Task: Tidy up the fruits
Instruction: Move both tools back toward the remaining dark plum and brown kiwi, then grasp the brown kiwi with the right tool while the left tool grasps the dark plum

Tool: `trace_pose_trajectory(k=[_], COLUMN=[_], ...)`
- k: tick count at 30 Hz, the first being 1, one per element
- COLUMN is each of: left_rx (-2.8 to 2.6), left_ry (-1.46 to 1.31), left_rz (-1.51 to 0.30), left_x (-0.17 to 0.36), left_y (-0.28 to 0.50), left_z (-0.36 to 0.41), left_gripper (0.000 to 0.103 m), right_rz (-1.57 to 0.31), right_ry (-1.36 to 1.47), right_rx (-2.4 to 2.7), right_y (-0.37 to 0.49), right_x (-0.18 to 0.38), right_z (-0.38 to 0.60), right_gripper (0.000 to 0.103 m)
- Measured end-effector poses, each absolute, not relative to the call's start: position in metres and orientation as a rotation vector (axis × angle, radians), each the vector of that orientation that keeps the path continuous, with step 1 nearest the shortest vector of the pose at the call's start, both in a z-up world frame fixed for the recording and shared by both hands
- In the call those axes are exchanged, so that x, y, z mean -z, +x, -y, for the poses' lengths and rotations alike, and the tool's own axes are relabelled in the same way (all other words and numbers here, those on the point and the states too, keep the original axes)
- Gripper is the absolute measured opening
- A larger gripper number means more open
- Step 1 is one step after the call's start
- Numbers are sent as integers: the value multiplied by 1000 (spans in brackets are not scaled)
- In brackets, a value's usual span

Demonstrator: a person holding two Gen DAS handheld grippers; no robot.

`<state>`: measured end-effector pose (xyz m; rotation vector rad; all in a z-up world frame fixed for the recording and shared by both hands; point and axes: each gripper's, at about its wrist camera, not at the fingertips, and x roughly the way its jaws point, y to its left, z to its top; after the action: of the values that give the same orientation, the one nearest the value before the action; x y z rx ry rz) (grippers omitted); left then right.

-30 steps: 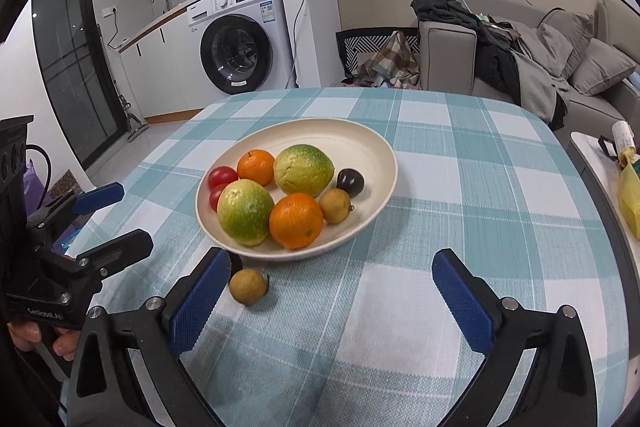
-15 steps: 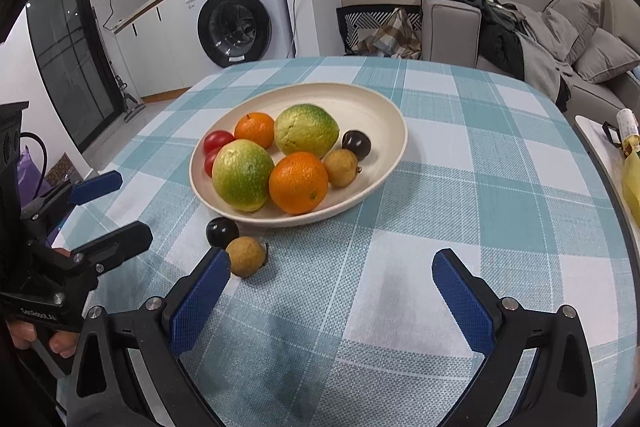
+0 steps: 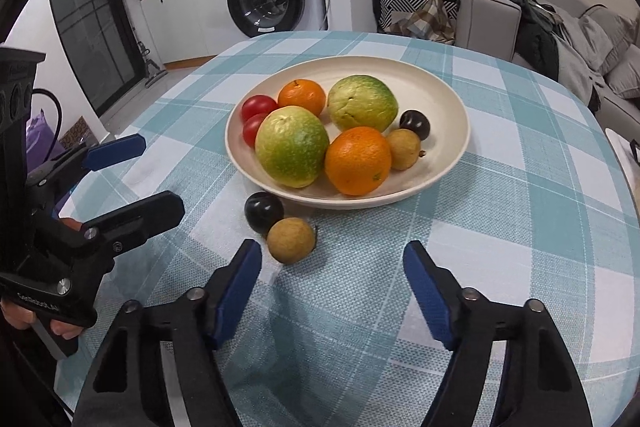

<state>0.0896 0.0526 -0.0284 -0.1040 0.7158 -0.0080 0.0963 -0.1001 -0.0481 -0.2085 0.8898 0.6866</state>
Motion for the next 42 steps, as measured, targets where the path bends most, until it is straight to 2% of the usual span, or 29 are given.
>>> trace_pose_trajectory(k=[8, 15, 19, 39, 42], left_rx=[10, 10, 11, 52, 53], left_ry=[-105, -108, -106, -113, -96], left_rz=[-716, -715, -718, -789, -807], left_x=[30, 31, 31, 39, 42], left_y=[90, 91, 91, 107, 112], left_z=[-53, -54, -53, -38, -31], left_gripper=[102, 102, 102, 102, 95], right_rz=[-893, -889, -897, -827, -825], right_ry=[-237, -244, -242, -158, -150], right_rx=[-726, -741, -746, -711, -690], right_y=[95, 95, 95, 91, 88], right_x=[50, 50, 52, 34, 32], right_z=[86, 81, 80, 114, 124], right_gripper=[53, 44, 28, 28, 28])
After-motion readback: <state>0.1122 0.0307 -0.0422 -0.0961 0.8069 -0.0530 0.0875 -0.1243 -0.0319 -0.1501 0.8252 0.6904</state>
